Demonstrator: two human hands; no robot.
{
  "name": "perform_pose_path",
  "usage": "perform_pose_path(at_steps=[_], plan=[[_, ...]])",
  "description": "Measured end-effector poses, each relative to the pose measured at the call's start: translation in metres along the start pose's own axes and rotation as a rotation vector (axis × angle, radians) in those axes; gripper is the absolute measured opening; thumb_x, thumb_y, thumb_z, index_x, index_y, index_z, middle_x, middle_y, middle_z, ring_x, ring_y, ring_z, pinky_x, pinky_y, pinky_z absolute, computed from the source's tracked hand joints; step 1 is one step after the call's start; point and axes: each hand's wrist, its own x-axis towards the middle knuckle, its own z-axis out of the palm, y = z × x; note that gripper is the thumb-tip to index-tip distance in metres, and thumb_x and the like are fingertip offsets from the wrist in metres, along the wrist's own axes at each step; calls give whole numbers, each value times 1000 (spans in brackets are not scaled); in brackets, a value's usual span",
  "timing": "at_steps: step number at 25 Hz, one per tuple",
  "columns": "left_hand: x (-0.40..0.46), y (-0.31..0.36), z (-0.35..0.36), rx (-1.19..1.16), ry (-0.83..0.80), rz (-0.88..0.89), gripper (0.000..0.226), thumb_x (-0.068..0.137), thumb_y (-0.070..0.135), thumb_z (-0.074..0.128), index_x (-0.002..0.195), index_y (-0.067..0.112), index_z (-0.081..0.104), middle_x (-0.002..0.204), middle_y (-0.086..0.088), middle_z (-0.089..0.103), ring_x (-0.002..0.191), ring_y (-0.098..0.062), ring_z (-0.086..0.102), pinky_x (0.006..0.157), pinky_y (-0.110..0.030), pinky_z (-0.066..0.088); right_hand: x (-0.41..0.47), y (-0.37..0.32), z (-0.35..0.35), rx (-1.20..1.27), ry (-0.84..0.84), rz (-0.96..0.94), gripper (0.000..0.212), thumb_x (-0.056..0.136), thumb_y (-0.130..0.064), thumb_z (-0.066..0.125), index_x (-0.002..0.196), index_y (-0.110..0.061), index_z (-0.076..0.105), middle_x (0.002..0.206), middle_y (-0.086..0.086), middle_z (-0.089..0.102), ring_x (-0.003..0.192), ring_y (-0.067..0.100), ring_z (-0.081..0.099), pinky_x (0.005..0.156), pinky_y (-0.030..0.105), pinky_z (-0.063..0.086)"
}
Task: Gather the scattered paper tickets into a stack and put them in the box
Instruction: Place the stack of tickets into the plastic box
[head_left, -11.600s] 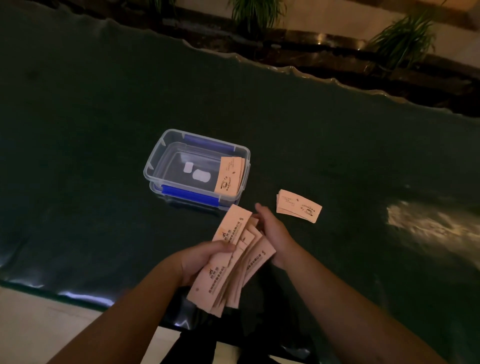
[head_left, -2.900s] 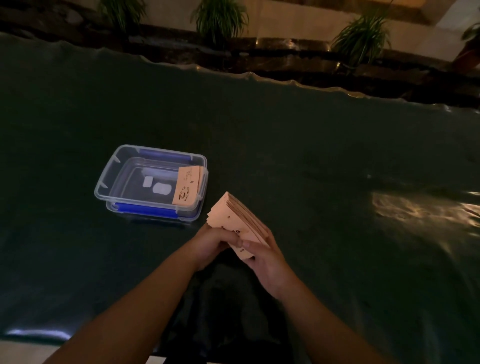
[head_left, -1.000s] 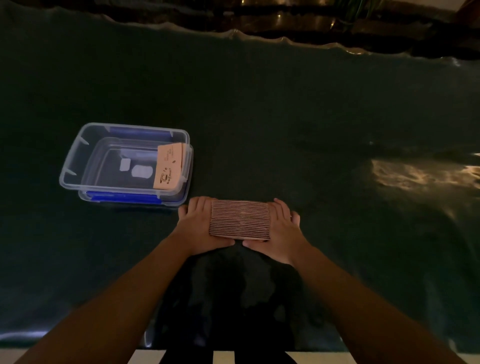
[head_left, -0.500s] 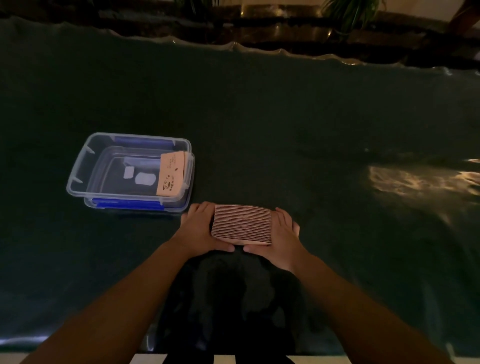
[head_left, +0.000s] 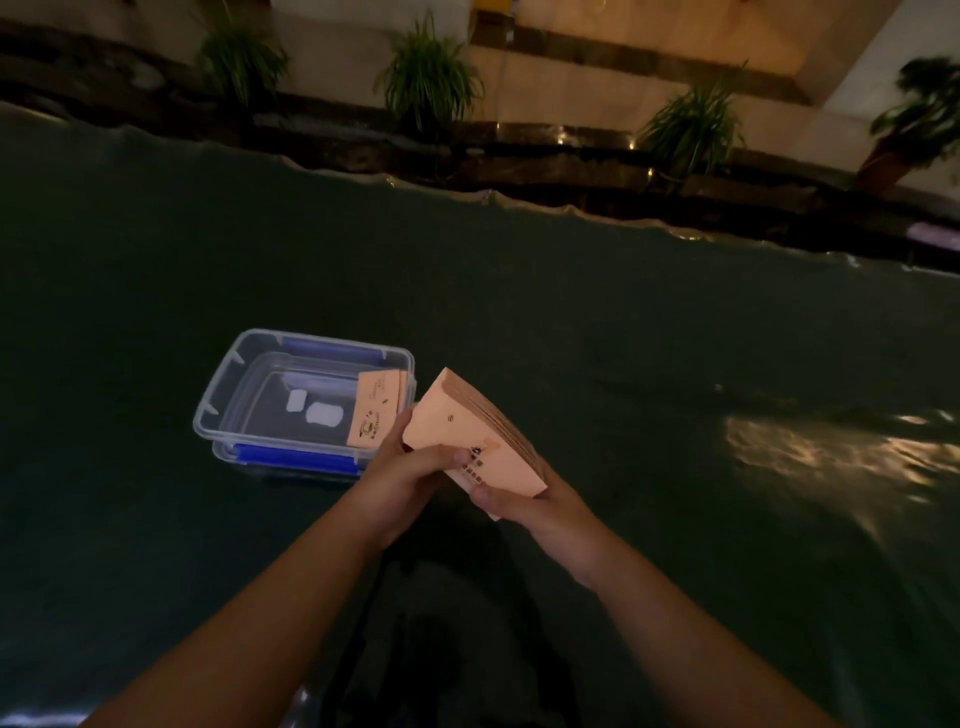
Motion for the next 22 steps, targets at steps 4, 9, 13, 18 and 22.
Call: perform_pose_path(at_steps=[4, 9, 13, 18, 22], plan=[[-9, 39, -29, 75, 111, -2, 68, 69, 23, 80, 133, 21, 57, 114, -10, 78, 116, -34, 71, 91, -49, 60, 4, -46, 28, -50, 34, -50, 96, 72, -51, 91, 152, -41, 39, 142, -10, 62, 126, 10, 66, 75, 17, 62], [-19, 70, -76, 89, 175, -29, 68, 66, 29, 88, 128, 25, 61, 117, -10, 78, 115, -33, 72, 94, -53, 58, 41, -81, 90, -58, -17, -11, 74, 83, -38, 87, 148, -40, 51, 131, 1, 74, 116, 20, 76, 99, 49, 64], [-25, 83, -121, 14, 164, -62, 75, 73, 32, 87, 141, 20, 56, 131, -15, 72, 121, -36, 69, 102, -56, 55, 79, -76, 145, 170, 23, 79, 48, 91, -32, 82, 135, -36, 63, 122, 1, 81, 108, 22, 81, 97, 53, 65], [-9, 92, -164, 39, 237, -146, 44, 91, 22, 71, 134, 24, 61, 126, -15, 73, 117, -35, 70, 101, -55, 55, 124, -70, 190, 121, 49, 138, 36, 93, -42, 77, 126, -44, 65, 125, -2, 78, 113, 23, 76, 101, 54, 62], [20, 91, -187, 97, 270, -208, 32, 92, 23, 70, 122, 30, 63, 121, -11, 73, 112, -31, 71, 90, -49, 60, 159, -72, 208, 5, 65, 180, 53, 93, -50, 66, 144, -41, 55, 129, -1, 72, 117, 25, 70, 105, 56, 58]])
